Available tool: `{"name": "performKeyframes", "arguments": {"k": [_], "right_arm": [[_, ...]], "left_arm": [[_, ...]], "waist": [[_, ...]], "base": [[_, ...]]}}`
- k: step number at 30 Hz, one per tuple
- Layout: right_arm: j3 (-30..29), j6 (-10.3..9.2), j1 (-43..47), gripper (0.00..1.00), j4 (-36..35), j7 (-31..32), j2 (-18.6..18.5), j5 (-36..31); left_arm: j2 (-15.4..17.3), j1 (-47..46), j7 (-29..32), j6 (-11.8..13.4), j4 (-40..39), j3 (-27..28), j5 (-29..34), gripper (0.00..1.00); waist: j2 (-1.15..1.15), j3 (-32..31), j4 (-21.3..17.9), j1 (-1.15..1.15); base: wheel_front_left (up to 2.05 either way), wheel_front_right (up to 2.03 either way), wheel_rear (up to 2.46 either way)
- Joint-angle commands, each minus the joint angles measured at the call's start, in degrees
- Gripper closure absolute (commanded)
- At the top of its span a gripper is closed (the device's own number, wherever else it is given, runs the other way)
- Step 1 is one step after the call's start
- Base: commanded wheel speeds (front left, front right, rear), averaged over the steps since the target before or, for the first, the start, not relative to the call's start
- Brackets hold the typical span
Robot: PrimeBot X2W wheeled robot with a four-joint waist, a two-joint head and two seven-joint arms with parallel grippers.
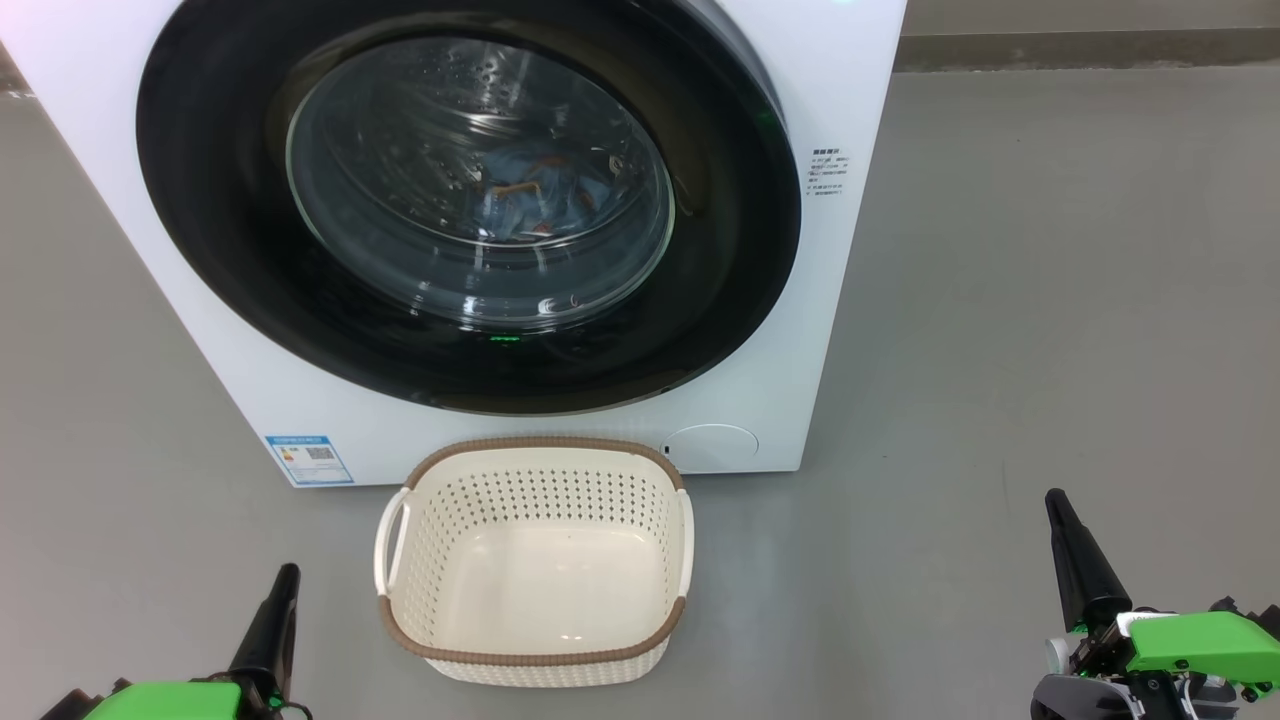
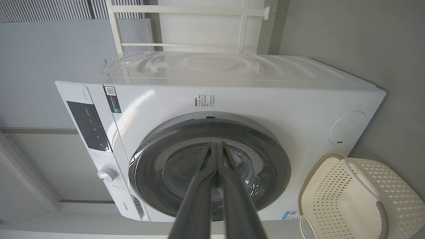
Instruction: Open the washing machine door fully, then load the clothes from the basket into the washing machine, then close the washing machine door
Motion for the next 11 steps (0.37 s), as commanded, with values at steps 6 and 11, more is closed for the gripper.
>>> {"name": "performKeyframes", "arguments": {"k": [6, 11], "right_arm": [[1.23, 0.09, -0.80, 1.00, -1.63, 0.32, -0.01, -0.23], [1.22, 0.09, -0.80, 1.00, -1.63, 0.33, -0.01, -0.24]], "left_arm": [[0.75, -2.77, 0.41, -0.56, -1.00, 1.93, -0.46, 1.00], [0.75, -2.77, 0.41, -0.56, -1.00, 1.93, -0.47, 1.00]], "waist": [[0.00, 0.00, 0.00, 0.00], [0.00, 0.00, 0.00, 0.00]], "base": [[0.00, 0.00, 0.00], [0.00, 0.00, 0.00]]}}
